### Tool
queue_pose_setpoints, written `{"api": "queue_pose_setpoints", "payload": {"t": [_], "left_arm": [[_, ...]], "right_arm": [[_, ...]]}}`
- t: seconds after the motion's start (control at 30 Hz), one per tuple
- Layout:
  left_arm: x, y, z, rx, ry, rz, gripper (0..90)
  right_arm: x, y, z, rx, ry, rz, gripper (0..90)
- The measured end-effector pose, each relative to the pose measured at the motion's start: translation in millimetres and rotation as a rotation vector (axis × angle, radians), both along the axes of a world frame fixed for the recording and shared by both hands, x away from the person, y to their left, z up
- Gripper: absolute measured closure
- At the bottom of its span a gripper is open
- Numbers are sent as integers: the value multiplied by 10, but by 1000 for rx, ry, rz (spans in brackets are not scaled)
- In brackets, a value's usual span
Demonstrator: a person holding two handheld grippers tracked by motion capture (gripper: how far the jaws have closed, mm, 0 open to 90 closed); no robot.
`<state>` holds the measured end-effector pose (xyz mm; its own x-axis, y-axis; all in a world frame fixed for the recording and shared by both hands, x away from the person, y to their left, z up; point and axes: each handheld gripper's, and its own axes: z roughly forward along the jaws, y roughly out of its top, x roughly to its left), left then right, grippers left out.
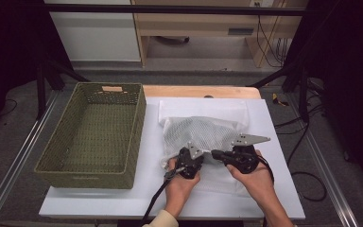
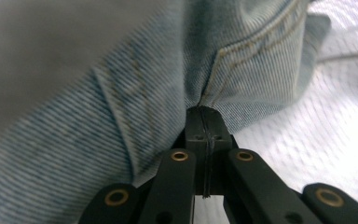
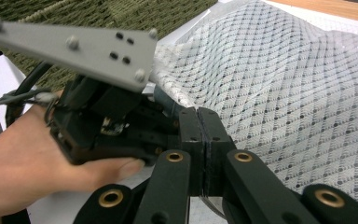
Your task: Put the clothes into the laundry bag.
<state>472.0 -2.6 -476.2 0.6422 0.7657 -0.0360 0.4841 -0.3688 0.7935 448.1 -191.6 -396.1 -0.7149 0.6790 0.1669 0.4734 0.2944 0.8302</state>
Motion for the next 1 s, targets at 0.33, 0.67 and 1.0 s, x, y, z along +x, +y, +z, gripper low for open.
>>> {"api": "queue_pose_setpoints", "payload": {"t": [0.33,0.67,1.0], "left_arm": [[95,-46,34,10,-23,8,900],[159,-70,37,-6,-56,28,900],[215,-88,30,-20,-72,46,900]], "right_arm": [[-6,0,9,8,8,-3,899],[-3,-3,7,9,16,-9,899],[17,-28,-18,7,17,-12,899]]}}
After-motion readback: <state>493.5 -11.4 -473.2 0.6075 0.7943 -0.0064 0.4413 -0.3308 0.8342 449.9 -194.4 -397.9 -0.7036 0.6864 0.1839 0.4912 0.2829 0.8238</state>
